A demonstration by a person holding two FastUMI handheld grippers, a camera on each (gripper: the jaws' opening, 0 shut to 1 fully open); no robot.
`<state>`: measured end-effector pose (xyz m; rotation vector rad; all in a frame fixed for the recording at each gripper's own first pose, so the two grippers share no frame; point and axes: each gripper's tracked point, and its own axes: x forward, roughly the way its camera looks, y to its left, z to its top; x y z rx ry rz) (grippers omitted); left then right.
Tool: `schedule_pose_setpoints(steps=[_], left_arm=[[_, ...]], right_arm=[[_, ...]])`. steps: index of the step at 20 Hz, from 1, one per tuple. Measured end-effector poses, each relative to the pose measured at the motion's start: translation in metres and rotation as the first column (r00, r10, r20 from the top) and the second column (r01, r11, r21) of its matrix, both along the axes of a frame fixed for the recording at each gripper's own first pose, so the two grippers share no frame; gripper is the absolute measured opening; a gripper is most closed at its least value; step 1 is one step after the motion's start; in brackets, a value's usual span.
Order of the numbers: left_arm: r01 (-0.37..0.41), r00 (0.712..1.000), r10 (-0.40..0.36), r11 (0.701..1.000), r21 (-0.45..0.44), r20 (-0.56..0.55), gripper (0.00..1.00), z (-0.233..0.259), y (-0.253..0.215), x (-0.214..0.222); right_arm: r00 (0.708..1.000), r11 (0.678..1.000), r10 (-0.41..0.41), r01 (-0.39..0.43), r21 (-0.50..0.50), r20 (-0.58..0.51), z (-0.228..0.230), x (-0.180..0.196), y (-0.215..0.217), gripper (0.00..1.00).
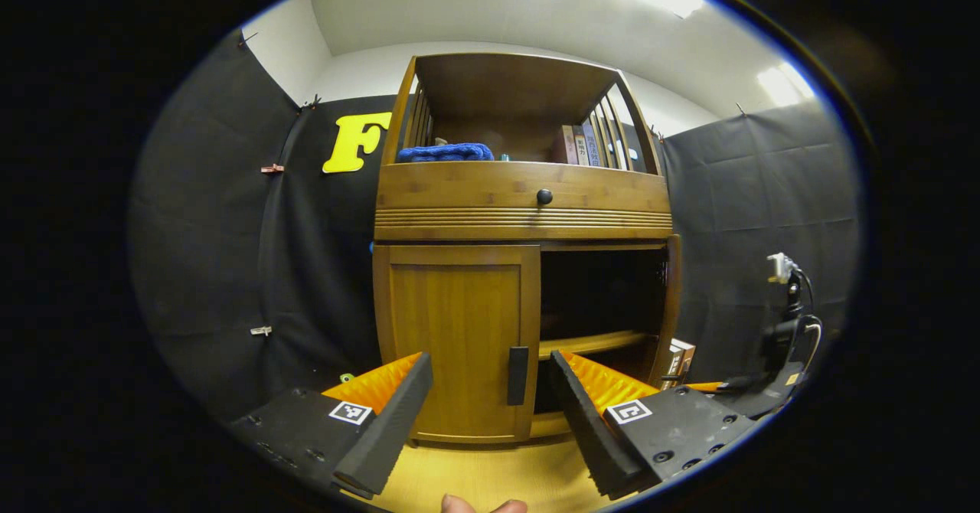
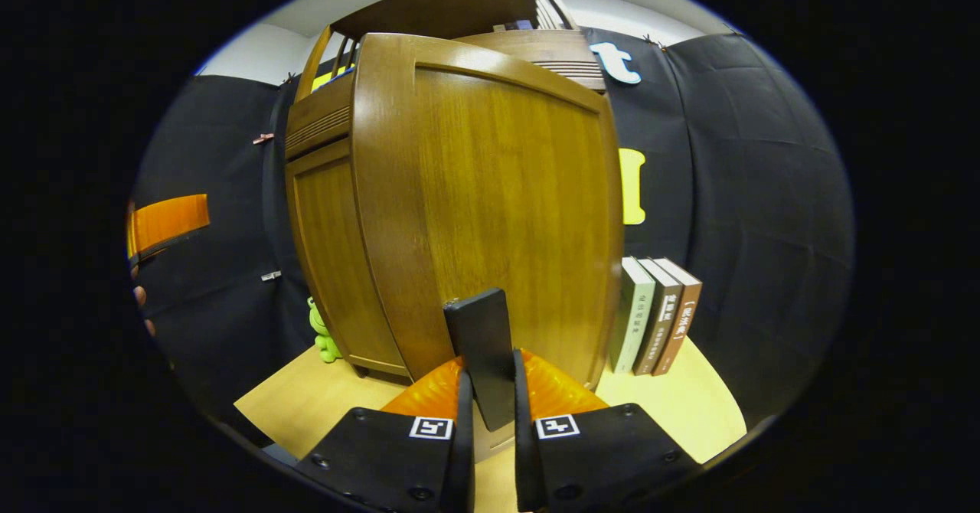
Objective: Open the right door of the double-door shoe cabinet with the right hand, and open the left door with the left hand.
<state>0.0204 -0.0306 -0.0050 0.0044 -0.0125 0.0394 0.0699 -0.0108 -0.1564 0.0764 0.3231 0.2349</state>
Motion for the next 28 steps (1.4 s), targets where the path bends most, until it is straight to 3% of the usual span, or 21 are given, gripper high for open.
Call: schedule_pose_setpoints(steps=[4,8,11,22,26,27,28], left_arm=[[0.021,1.0,-0.021,1.0,-0.006,0.01,0.96,0.004,-0.026,0.015],[0.039,0.999,-0.039,0.999,-0.011,0.016,0.96,0.007,-0.05,0.025],[0.038,0.999,-0.038,0.999,0.003,0.005,0.96,0.001,-0.062,0.033],[-0.006,1.0,0.006,1.0,-0.012,-0.006,0.96,-0.018,-0.064,0.064],[0.005,1.0,-0.005,1.0,0.008,0.0,0.95,-0.026,-0.07,0.077],[-0.001,1.0,0.001,1.0,0.017,-0.004,0.96,-0.03,-0.068,0.08],[-0.006,1.0,0.006,1.0,0.028,-0.01,0.94,-0.034,-0.067,0.086]], right_arm=[[1.0,0.999,-0.026,0.026,-0.026,0.0,0.003,-0.014,-0.042,0.24],[0.998,0.998,-0.057,0.058,0.032,-0.026,0.005,-0.023,-0.076,0.23],[0.996,0.997,-0.081,0.081,0.003,-0.026,0.004,-0.023,-0.104,0.18],[0.985,0.978,-0.167,0.171,-0.122,0.047,0.034,-0.025,-0.179,0.18],[0.972,0.966,-0.227,0.233,-0.108,0.068,0.048,-0.034,-0.197,0.18],[0.97,0.967,-0.231,0.238,-0.091,0.077,0.052,-0.035,-0.197,0.22],[0.964,0.962,-0.253,0.26,-0.087,0.088,0.058,-0.037,-0.201,0.35]])
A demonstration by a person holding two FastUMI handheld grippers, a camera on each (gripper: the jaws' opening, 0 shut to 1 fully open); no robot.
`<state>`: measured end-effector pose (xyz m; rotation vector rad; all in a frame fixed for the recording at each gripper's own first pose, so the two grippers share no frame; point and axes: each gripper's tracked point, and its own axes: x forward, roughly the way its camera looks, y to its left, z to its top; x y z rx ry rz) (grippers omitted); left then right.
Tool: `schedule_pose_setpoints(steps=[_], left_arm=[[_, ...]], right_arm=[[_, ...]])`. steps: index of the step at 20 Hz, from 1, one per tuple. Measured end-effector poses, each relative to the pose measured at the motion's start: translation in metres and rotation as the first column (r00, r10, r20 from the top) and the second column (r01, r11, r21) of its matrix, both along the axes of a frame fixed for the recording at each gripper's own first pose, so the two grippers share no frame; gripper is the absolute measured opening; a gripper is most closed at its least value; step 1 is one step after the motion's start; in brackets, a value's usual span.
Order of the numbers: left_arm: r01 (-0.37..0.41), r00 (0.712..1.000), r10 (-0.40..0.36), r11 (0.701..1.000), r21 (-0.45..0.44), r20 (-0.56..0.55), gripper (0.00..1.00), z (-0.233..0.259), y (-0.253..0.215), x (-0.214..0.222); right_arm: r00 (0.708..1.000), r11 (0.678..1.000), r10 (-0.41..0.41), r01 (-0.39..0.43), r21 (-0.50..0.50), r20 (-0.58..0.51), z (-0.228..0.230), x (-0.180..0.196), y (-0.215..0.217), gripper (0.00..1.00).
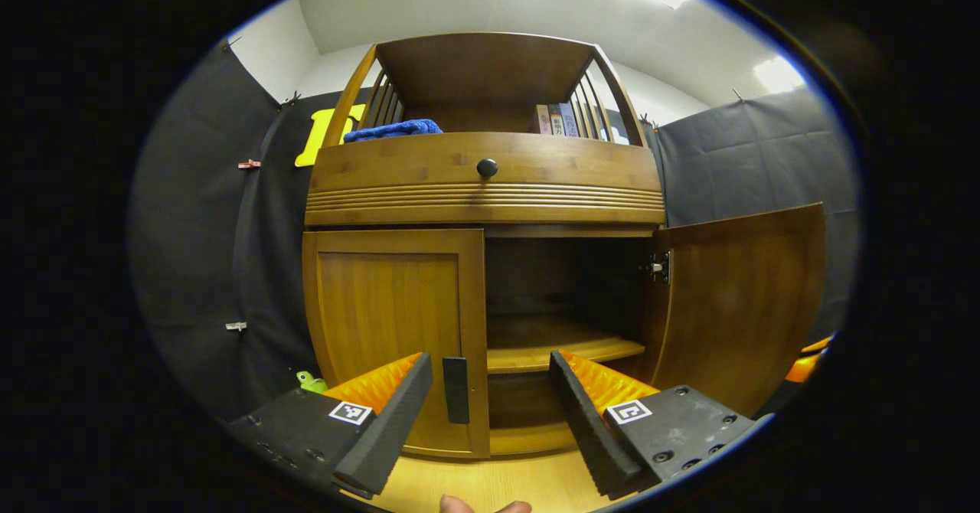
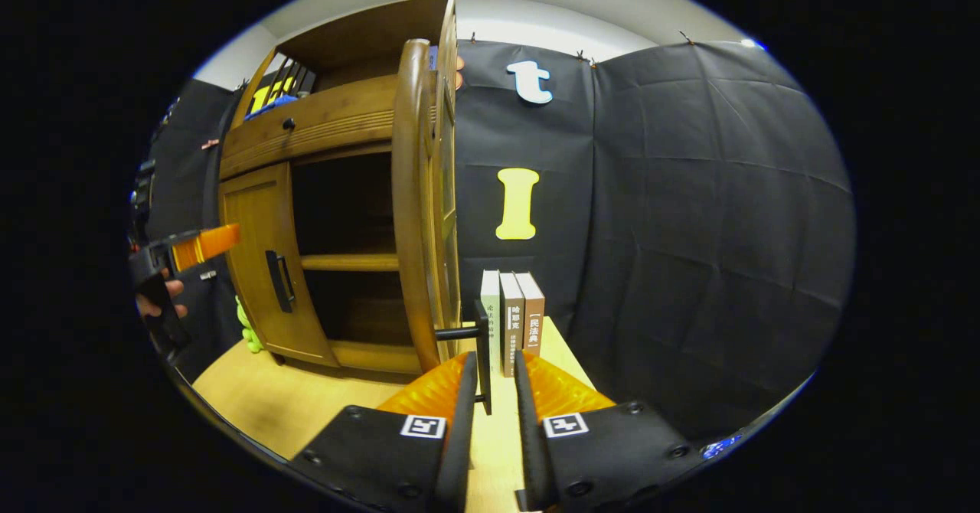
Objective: Open the right door of the double-door shoe cabinet with the right hand, and open the left door with the left hand.
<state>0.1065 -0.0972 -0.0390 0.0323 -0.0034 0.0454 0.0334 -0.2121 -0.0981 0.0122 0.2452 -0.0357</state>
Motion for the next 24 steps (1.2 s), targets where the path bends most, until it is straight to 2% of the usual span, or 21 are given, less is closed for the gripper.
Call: schedule_pose_setpoints(steps=[3,5,6,7,10,11,14,15,18,20,21,23,24], left_arm=[[-0.02,0.999,0.021,1.0,0.017,-0.027,0.96,-0.018,0.007,0.021],[-0.04,0.998,0.041,0.999,0.007,-0.047,0.92,-0.035,0.017,0.037],[-0.051,0.997,0.051,0.999,0.002,-0.052,0.9,-0.043,0.023,0.045],[-0.055,0.997,0.055,0.998,0.005,-0.06,0.87,-0.052,0.028,0.054],[-0.093,0.988,0.098,0.994,0.049,-0.115,0.82,-0.084,0.048,0.083],[-0.101,0.986,0.107,0.993,0.056,-0.126,0.77,-0.093,0.054,0.093],[-0.1,0.983,0.106,0.994,0.041,-0.147,0.72,-0.107,0.057,0.117],[-0.104,0.983,0.109,0.994,0.04,-0.148,0.69,-0.11,0.058,0.123],[-0.102,0.982,0.101,0.995,0.004,-0.16,0.63,-0.118,0.06,0.133],[-0.088,0.983,0.084,0.996,-0.016,-0.164,0.54,-0.117,0.057,0.137],[-0.081,0.983,0.078,0.997,-0.015,-0.164,0.46,-0.119,0.055,0.14],[-0.082,0.984,0.083,0.997,0.016,-0.16,0.38,-0.119,0.056,0.141],[-0.082,0.983,0.084,0.996,0.02,-0.162,0.37,-0.12,0.056,0.14]], right_arm=[[0.998,0.999,-0.055,0.055,0.003,0.015,0.009,-0.012,-0.019,0.73],[0.996,0.996,-0.079,0.077,0.049,0.039,0.023,-0.022,-0.022,0.99],[0.995,0.995,-0.085,0.082,0.059,0.049,0.031,-0.025,-0.023,0.94],[0.995,0.995,-0.085,0.081,0.061,0.053,0.036,-0.031,-0.022,1.0],[0.994,0.995,-0.074,0.068,0.067,0.077,0.053,-0.042,-0.013,0.98],[0.993,0.996,-0.066,0.059,0.07,0.093,0.059,-0.045,-0.009,0.98],[0.991,0.997,-0.041,0.033,0.072,0.126,0.068,-0.054,0.003,1.0],[0.989,0.997,-0.038,0.028,0.072,0.14,0.071,-0.055,0.006,0.98],[0.989,0.999,-0.019,0.014,0.034,0.146,0.069,-0.056,0.013,0.98],[0.991,0.998,-0.013,0.006,0.056,0.133,0.069,-0.057,0.021,1.0],[0.991,0.998,-0.014,0.006,0.062,0.132,0.07,-0.059,0.024,0.98],[0.991,0.999,-0.014,0.007,0.051,0.133,0.072,-0.06,0.03,0.98],[0.991,0.999,-0.015,0.009,0.042,0.133,0.073,-0.061,0.032,0.98]])
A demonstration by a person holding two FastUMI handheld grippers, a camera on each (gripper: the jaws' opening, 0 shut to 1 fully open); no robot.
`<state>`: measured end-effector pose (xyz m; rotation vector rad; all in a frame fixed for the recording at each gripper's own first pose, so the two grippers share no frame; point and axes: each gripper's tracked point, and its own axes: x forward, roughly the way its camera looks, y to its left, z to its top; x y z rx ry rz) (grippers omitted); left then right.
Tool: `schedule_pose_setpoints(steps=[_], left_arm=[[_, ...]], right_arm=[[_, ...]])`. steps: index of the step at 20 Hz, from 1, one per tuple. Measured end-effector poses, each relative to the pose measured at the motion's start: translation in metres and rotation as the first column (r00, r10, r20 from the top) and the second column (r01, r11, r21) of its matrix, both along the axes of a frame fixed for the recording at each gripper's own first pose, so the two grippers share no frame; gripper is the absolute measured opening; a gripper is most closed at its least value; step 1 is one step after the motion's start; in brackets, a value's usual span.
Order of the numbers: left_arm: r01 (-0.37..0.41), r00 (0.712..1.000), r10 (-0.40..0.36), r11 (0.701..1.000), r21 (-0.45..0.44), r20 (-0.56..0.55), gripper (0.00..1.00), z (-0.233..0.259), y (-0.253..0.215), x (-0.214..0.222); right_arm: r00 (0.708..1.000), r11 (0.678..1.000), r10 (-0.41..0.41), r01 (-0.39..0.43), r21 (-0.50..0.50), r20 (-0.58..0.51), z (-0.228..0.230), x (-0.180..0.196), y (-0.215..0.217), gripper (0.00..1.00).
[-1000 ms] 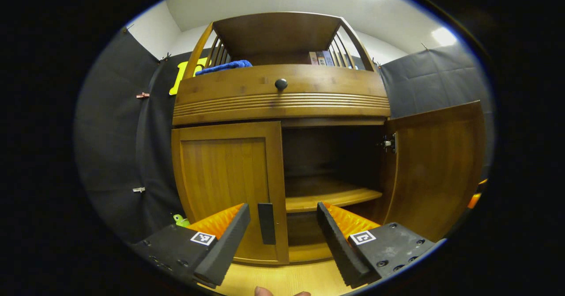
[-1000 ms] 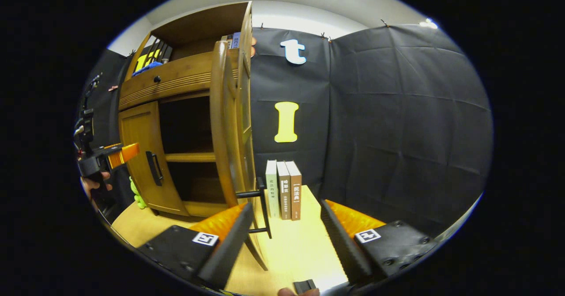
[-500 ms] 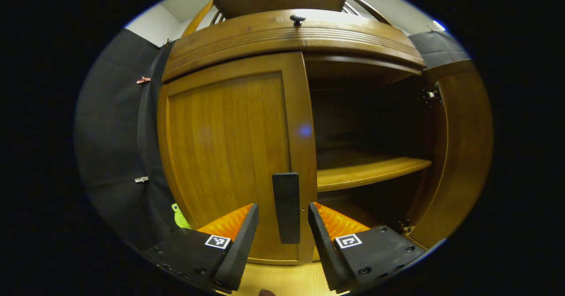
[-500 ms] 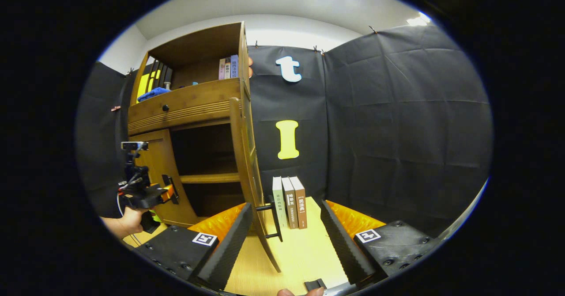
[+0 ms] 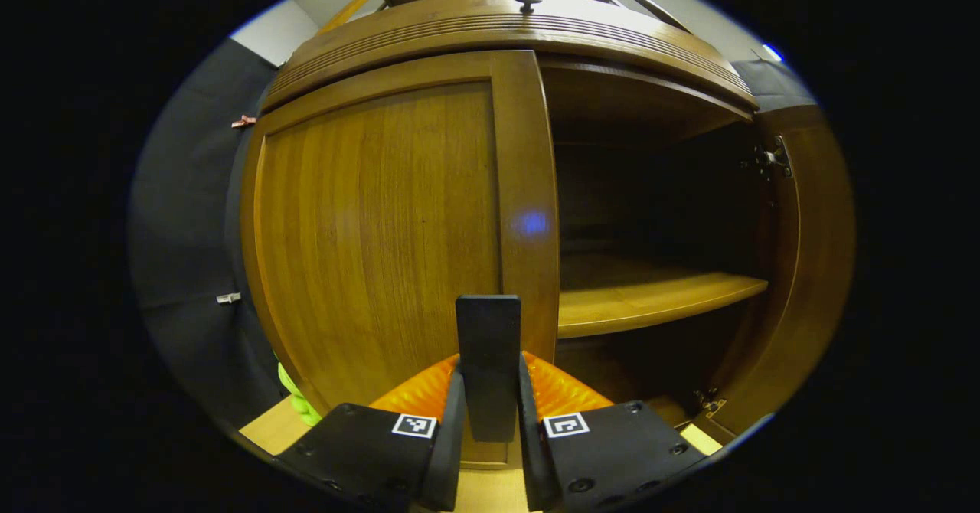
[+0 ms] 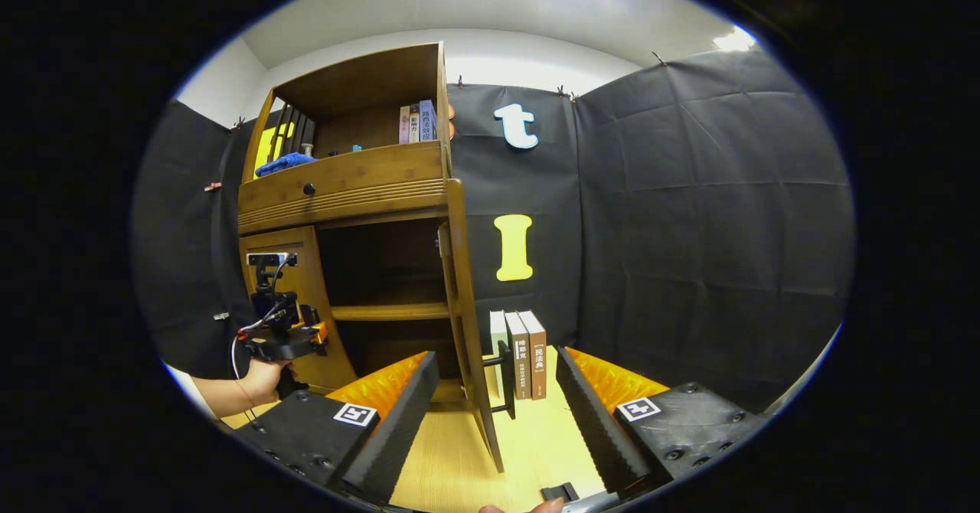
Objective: Open the right door of the double-door shoe cabinet with the right hand, and open the left door with the left hand.
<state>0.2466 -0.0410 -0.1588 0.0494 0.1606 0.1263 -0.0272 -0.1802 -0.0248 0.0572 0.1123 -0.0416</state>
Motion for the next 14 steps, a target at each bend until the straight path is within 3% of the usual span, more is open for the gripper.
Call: schedule_pose_setpoints(steps=[5,14], left_arm=[[0.026,0.999,-0.026,1.0,0.0,-0.021,0.31,0.001,0.002,-0.02],[0.094,0.995,-0.094,0.996,0.001,-0.014,0.31,0.006,0.025,-0.106]], right_arm=[[1.0,1.0,0.002,-0.003,-0.018,-0.003,-0.001,-0.002,0.017,0.98],[0.998,0.997,0.049,-0.05,-0.054,-0.026,-0.01,-0.008,0.069,0.98]])
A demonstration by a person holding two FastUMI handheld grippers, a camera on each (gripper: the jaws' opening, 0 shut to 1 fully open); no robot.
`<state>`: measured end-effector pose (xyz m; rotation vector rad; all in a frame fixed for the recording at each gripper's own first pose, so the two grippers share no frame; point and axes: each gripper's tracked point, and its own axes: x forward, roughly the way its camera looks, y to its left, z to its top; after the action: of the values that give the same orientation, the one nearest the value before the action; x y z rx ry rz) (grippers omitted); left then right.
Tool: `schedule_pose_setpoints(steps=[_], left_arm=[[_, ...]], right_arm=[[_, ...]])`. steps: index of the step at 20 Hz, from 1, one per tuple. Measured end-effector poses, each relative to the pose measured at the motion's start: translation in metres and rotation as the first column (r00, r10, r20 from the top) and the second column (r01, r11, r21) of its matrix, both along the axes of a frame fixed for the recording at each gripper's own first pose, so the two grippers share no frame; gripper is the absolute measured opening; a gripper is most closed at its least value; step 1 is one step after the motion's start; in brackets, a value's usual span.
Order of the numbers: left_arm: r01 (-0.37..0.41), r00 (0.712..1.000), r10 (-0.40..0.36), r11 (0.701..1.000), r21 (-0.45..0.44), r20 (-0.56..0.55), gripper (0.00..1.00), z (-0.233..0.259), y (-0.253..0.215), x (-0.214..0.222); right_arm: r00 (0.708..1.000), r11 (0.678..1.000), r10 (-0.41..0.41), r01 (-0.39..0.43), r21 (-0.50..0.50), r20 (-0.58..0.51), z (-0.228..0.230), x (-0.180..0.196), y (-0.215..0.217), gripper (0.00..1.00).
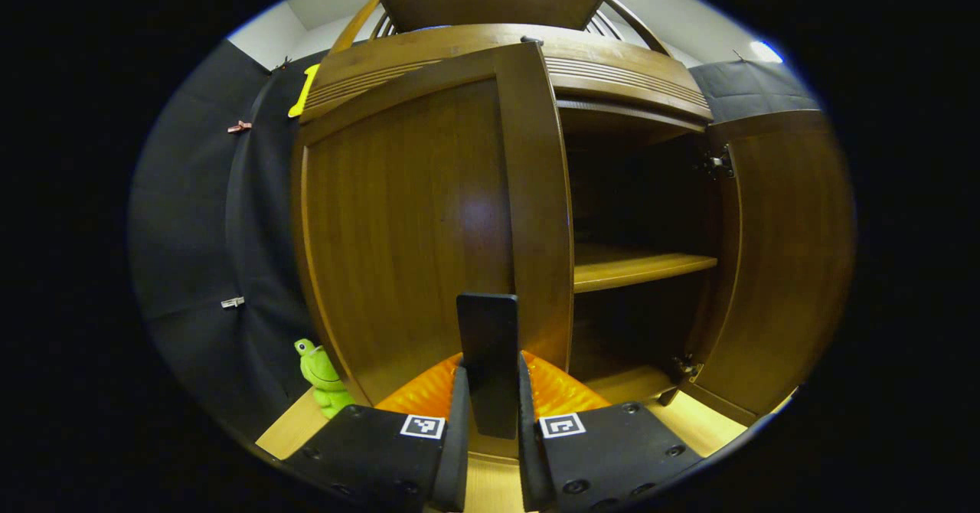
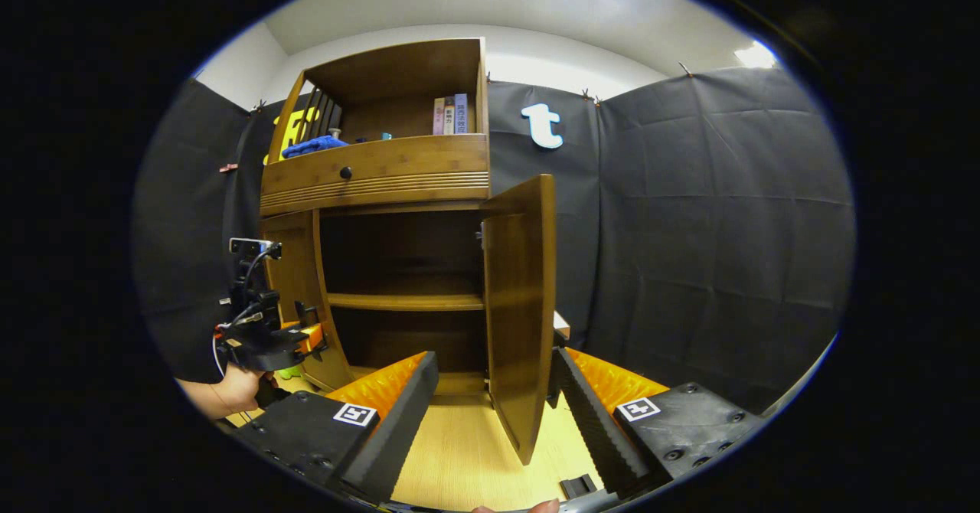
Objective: Open the right door of the double-door shoe cabinet with the right hand, and open the left door with the left hand.
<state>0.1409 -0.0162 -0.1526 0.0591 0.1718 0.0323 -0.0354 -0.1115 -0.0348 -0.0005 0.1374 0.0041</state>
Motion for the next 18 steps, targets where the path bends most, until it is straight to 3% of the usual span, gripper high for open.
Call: schedule_pose_setpoints(steps=[13,18], left_arm=[[-0.007,1.0,0.007,1.0,-0.002,-0.002,0.28,0.003,0.072,-0.094],[-0.035,0.999,0.035,0.999,0.017,0.008,0.21,0.004,0.112,-0.117]], right_arm=[[1.0,0.998,0.02,-0.019,0.052,-0.02,-0.018,0.007,0.056,1.0],[1.0,0.999,0.027,-0.027,0.047,0.003,-0.017,0.008,0.08,0.98]])
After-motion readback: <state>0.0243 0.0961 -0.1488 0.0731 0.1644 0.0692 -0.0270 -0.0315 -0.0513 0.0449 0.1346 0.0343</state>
